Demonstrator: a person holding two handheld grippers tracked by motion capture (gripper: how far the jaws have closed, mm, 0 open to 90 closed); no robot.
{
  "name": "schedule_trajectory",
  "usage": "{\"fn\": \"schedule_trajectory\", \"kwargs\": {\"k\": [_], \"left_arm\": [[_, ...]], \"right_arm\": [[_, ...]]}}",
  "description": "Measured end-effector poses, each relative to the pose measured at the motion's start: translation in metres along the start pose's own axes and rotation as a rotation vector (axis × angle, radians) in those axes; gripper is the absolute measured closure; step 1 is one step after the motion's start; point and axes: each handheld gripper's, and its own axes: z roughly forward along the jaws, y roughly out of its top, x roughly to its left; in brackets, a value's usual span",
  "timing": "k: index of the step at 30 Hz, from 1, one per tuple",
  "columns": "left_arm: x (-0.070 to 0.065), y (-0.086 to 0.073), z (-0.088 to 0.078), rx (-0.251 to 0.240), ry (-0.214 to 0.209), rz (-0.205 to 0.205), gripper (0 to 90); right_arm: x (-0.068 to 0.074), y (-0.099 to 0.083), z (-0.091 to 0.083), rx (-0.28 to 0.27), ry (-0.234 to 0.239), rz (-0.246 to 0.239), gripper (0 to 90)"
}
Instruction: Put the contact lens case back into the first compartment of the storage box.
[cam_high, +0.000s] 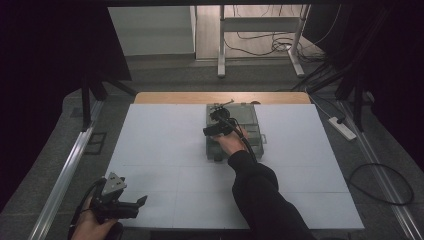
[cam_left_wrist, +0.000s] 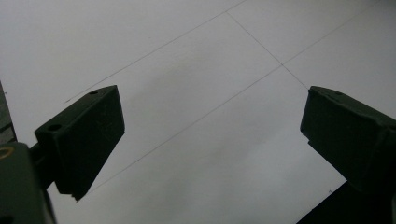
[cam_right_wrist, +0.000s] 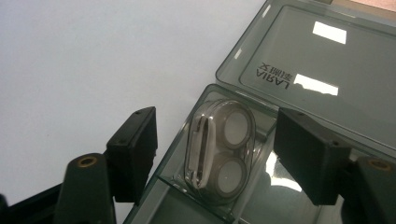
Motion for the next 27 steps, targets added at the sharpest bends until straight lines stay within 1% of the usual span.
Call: {"fn": "schedule_trajectory", "kwargs": {"k": [4,11,16,18,21,25,27], "left_arm": [[0.000,0.000,0.000,0.000,0.001,0.001,6.2],[0.000,0.000,0.000,0.000,0.001,-0.001,6.3],[0.000,0.000,0.000,0.001,0.000,-0.001,6.3],[0.000,0.000,0.000,0.000,0.001,-0.002,6.3],[0.000,0.000,0.000,0.000,0.000,-0.003,6.2],[0.001,0.000,0.000,-0.001,0.000,-0.005,6.2],[0.001,0.000,0.000,-0.001,0.000,-0.006,6.2]], "right_arm": [[0.000,0.000,-0.003,0.004,0.030,-0.009,26.3],[0.003,0.000,-0.014,0.012,0.090,-0.064,18.7],[0.005,-0.004,-0.021,0.025,0.133,-0.088,12.0],[0.006,-0.006,-0.023,0.032,0.135,-0.102,9.1],[0.006,-0.010,-0.027,0.037,0.137,-0.133,8.2],[0.005,-0.015,-0.034,0.038,0.152,-0.142,5.6],[0.005,-0.017,-0.036,0.042,0.160,-0.154,5.1]]}}
